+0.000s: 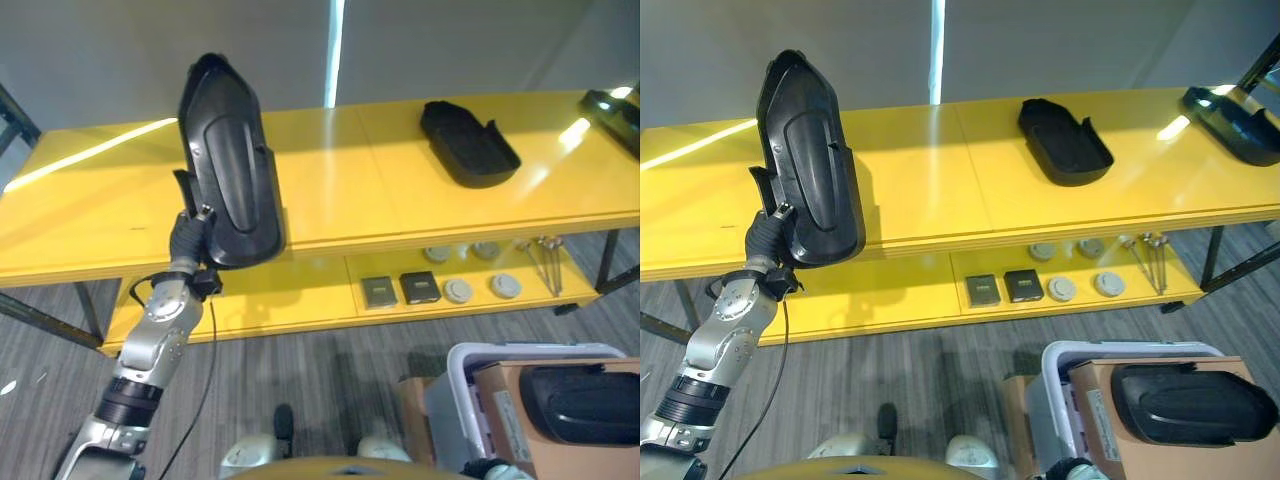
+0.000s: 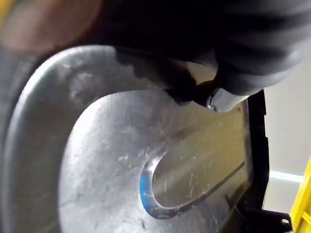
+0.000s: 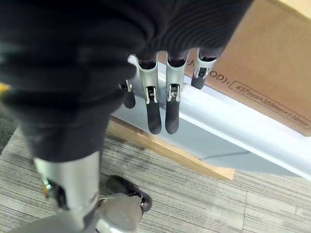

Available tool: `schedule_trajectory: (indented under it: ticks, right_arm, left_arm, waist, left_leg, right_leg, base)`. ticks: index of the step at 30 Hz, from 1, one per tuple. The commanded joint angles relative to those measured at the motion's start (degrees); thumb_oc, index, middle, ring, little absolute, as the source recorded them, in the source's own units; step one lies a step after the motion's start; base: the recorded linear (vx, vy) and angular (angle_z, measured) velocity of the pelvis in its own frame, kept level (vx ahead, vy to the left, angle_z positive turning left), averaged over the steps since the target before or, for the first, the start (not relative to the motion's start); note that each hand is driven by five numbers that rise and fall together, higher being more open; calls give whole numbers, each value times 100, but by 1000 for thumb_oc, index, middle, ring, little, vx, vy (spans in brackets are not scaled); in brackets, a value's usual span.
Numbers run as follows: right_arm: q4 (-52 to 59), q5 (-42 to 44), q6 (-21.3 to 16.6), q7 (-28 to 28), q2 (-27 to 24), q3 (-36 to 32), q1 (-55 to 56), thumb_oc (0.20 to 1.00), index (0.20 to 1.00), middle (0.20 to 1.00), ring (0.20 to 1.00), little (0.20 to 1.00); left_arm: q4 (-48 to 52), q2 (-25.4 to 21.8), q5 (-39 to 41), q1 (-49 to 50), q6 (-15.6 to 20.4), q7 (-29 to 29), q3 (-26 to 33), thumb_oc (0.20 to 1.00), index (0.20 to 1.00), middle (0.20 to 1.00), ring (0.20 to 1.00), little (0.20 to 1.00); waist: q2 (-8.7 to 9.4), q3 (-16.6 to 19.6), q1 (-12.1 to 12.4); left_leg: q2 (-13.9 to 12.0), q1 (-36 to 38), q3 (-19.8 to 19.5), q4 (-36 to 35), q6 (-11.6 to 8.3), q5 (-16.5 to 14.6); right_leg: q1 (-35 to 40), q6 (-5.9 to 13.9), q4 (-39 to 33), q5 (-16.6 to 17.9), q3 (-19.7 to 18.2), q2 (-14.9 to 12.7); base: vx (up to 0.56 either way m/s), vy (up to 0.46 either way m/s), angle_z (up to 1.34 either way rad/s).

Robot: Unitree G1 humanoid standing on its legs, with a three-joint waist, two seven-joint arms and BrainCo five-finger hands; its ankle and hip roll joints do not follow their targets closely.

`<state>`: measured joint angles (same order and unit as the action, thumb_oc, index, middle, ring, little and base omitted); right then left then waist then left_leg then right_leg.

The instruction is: Move parts from the plastic box to the shelf.

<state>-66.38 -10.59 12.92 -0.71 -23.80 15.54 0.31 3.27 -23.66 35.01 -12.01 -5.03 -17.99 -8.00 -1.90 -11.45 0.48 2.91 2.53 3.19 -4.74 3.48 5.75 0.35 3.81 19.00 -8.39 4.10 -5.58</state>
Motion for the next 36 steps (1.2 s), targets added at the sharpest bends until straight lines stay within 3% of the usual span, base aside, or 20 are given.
schedule_trajectory:
  ticks: [1, 3, 4, 5, 7, 8, 12, 17, 22, 25, 26, 29, 32, 36]
  right_arm:
    - [99, 157, -218, -158, 303, 141, 235, 1000, 1000, 1000, 1000, 1000]
    - [180, -183, -234, -161, 258, 208, 164, 1000, 1000, 1000, 1000, 1000]
    - [323, -137, -153, -255, 213, 335, 98, 1000, 1000, 1000, 1000, 1000]
    - [374, -100, -123, -294, 199, 367, 88, 1000, 1000, 1000, 1000, 1000]
    - [601, -135, 117, -424, 204, 423, 70, 1000, 1000, 1000, 1000, 1000]
    - [649, -69, 160, -442, 190, 462, 134, 1000, 1000, 1000, 1000, 1000]
    - [512, 37, 128, -418, 155, 477, 101, 1000, 1000, 1000, 1000, 1000]
    - [544, -35, 303, -493, 119, 418, 237, 1000, 1000, 1000, 1000, 1000]
    - [571, 9, 326, -510, 87, 508, 286, 1000, 1000, 1000, 1000, 1000]
    - [560, 93, 265, -505, -61, 728, 81, 1000, 1000, 1000, 1000, 1000]
    - [654, 208, 270, -499, -169, 836, 31, 1000, 1000, 1000, 1000, 1000]
    - [804, 248, 300, -530, -293, 900, 60, 1000, 1000, 1000, 1000, 1000]
    - [806, 263, 241, -549, -370, 919, 122, 1000, 1000, 1000, 1000, 1000]
    - [680, 259, 82, -532, -395, 935, 156, 1000, 1000, 1000, 1000, 1000]
  left_arm:
    - [492, 30, -468, -394, 213, 173, 21, 200, 200, 200, 200, 200]
    - [496, 6, -530, -341, 265, 92, 23, 200, 200, 200, 200, 200]
    - [587, -68, -571, -293, 288, 17, 39, 200, 200, 200, 200, 200]
    - [625, -89, -590, -274, 282, -6, 49, 200, 200, 200, 200, 200]
    - [799, -168, -581, -112, 201, 6, 170, 200, 200, 200, 200, 200]
    - [797, -139, -629, 26, 218, 71, 220, 200, 200, 200, 200, 200]
    - [839, -52, -724, 48, 29, -54, 182, 200, 200, 200, 200, 200]
    - [550, -137, -812, -65, -252, -392, 275, 200, 200, 200, 200, 200]
    - [-5, -256, -948, -390, -118, -741, 217, 200, 200, 200, 200, 200]
    - [-794, -507, -1169, -1155, -151, -982, 92, 200, 200, 200, 200, 200]
    - [-1417, -781, -1203, -1657, -108, -1102, 36, 200, 200, 200, 200, 200]
    - [-2250, -1112, -908, -2252, -179, -1190, -16, 200, 200, 200, 200, 200]
    - [-3299, -1440, -691, -2867, -211, -1056, -170, 200, 200, 200, 200, 200]
    - [-3975, -1670, -833, -3229, -336, -873, -376, 200, 200, 200, 200, 200]
  waist:
    - [-26, 151, -102]
    - [-48, 55, -153]
    - [63, 11, -148]
    - [90, -4, -147]
    - [182, -58, -143]
    - [240, -16, -130]
    - [288, 122, -60]
    - [230, 225, -162]
    - [170, 195, -265]
    - [69, -24, -427]
    - [36, -111, -545]
    - [12, -166, -708]
    - [15, -165, -854]
    - [41, -141, -923]
  left_leg:
    - [54, -283, -195, 275, 123, -164]
    - [-12, -120, -123, 146, 36, -156]
    - [-7, -59, -61, 110, -48, -229]
    - [-8, -37, -51, 98, -65, -262]
    - [-71, 32, -49, 148, -36, -373]
    - [-115, 23, -98, 155, -94, -315]
    - [-234, -101, -92, 116, -255, -156]
    - [-360, -144, -29, 35, -384, -65]
    - [-419, -325, 57, 86, -420, -35]
    - [-466, -582, 134, 105, -453, 48]
    - [-482, -653, 203, 73, -474, 87]
    - [-511, -674, 301, 68, -490, 101]
    - [-543, -665, 403, 131, -485, 66]
    - [-553, -663, 474, 224, -464, 5]
  right_leg:
    - [-575, 175, 768, 1581, 46, -465]
    - [-798, 170, 382, 1632, 115, -333]
    - [-805, 244, -672, 1627, 248, -207]
    - [-793, 273, -937, 1653, 275, -170]
    - [-799, 331, -1261, 1791, 150, -133]
    - [-580, 306, -1571, 1714, 72, 14]
    - [-89, 199, -2128, 1622, 173, 121]
    - [85, 129, -2299, 1494, 172, 204]
    - [-88, 111, -2214, 1430, 153, 205]
    - [-401, 64, -2132, 1412, 58, 232]
    - [-515, 46, -2124, 1408, 1, 251]
    - [-575, 32, -2097, 1383, -63, 268]
    - [-580, 30, -2052, 1344, -118, 271]
    - [-571, 28, -2009, 1313, -176, 273]
  base:
    - [35, 27, -10]
    - [31, -108, 0]
    - [22, -202, -14]
    - [31, -207, -27]
    - [94, -269, -11]
    - [143, -345, 2]
    - [89, -175, 21]
    - [112, -73, 6]
    - [-4, 0, -2]
    - [-170, 62, -5]
    - [-102, 64, -11]
    - [-18, 65, -12]
    - [55, 51, -6]
    - [68, 27, -16]
